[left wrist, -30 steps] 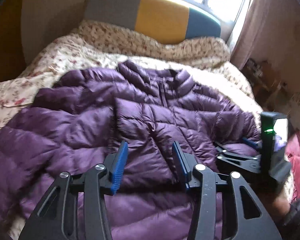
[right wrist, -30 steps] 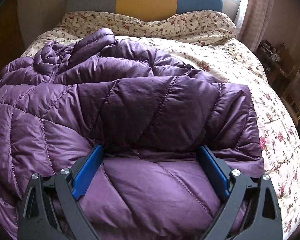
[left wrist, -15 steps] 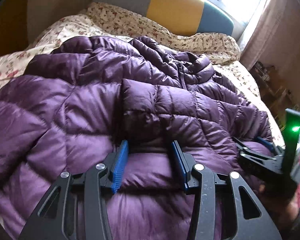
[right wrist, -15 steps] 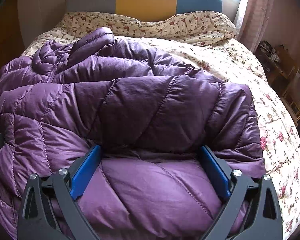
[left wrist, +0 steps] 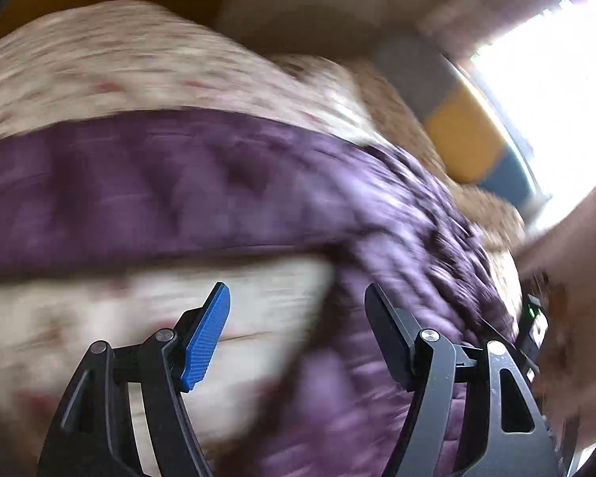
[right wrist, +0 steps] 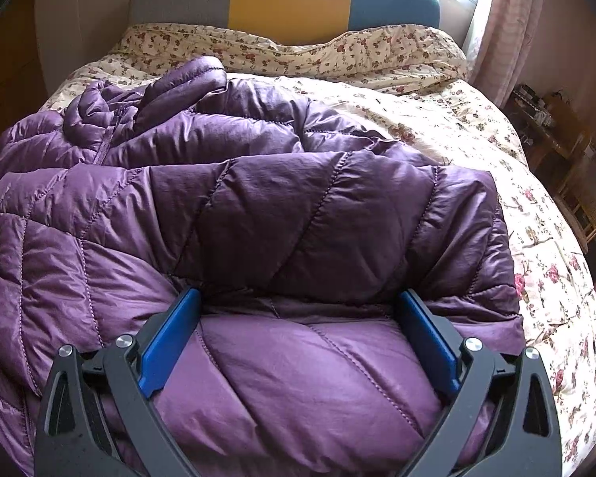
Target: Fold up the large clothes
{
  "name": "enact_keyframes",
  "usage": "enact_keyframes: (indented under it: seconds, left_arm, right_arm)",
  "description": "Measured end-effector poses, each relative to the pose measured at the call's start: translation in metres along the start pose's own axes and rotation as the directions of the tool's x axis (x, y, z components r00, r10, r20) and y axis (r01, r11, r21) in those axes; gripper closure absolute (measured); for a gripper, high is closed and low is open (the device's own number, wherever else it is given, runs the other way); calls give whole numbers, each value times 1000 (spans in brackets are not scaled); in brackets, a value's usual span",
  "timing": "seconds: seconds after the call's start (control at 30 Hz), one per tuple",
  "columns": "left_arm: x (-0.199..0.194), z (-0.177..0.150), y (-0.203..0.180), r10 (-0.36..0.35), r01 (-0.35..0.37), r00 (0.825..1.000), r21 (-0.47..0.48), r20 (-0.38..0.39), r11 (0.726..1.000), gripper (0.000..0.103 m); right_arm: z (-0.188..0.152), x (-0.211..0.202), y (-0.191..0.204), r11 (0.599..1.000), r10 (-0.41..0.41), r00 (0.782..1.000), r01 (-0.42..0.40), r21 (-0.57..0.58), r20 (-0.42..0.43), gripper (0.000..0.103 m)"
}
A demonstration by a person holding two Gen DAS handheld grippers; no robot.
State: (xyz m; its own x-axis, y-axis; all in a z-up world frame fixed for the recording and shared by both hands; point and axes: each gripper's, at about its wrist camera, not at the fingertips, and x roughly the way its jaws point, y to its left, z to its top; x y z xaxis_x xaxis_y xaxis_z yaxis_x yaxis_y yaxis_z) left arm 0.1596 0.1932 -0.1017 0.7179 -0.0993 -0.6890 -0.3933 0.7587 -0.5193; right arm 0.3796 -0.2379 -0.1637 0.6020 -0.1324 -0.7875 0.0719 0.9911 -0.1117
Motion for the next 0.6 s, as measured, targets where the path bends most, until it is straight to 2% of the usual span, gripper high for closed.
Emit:
enact_keyframes:
  seconds: [0.07, 0.13, 0.17, 0.27, 0.37, 0.43, 0.5, 0.6]
  left_arm:
    - [-34, -6, 52, 49, -43, 998, -139, 37, 989, 33]
    - [-62, -10, 93, 124, -101, 989, -257, 75, 961, 33]
    - [-77, -13, 114, 172, -132, 980, -321, 99, 938, 33]
    - [-103, -15, 155, 249, -165, 959, -453, 133, 876, 33]
    - [-114, -10, 173, 274, -154, 947, -510, 170, 846, 33]
    - [-113, -4, 179, 266, -141, 948, -517, 177, 844, 33]
    - [-105, 1, 180, 285, -166, 945, -517, 160, 839, 34]
    - [-89, 3, 191, 300, -202, 949, -539, 99, 818, 49]
  right_arm:
    - [0, 0, 0, 1000, -1, 1000, 1, 0, 2, 5]
    - [0, 0, -1, 1000, 0, 1000, 0, 1, 2, 5]
    - [1, 0, -1, 1000, -1, 1000, 1, 1, 3, 5]
    - [2, -1, -3, 1000, -1, 1000, 1, 2, 4, 5]
    - [2, 0, -4, 1000, -2, 1000, 2, 1, 5, 5]
    - [2, 0, -3, 1000, -1, 1000, 1, 2, 5, 5]
    - [1, 0, -3, 1000, -1, 1000, 1, 1, 5, 5]
    - [1, 0, -3, 1000, 0, 1000, 0, 1, 5, 5]
